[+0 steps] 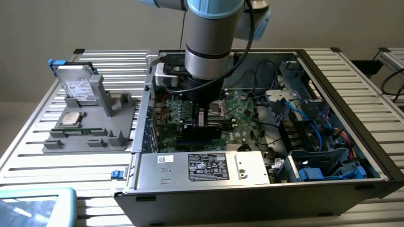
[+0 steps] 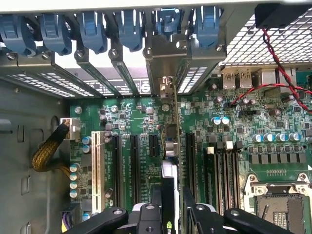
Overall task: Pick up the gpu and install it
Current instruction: 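Insert the gpu into the slot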
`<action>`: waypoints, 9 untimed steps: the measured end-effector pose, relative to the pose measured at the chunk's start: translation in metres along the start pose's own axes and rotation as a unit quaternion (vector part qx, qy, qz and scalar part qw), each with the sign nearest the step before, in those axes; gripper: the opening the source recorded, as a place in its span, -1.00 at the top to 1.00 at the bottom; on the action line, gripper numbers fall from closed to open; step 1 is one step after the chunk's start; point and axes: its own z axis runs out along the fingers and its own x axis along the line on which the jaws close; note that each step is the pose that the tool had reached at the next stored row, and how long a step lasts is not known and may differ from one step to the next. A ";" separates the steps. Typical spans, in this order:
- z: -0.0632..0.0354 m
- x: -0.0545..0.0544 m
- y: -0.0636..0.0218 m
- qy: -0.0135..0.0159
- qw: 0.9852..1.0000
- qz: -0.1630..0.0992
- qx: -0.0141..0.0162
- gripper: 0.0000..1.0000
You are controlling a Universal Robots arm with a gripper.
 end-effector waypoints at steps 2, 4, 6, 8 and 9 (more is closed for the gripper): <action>0.0000 0.000 0.0000 0.000 1.000 0.000 0.000 0.47; 0.0000 0.000 0.0000 0.000 1.000 -0.001 0.000 0.47; 0.0001 0.000 0.0000 0.000 1.000 -0.001 0.000 0.47; 0.0003 0.000 0.0000 0.000 1.000 -0.001 0.000 0.47; 0.0003 0.000 0.0000 0.000 1.000 -0.001 0.000 0.47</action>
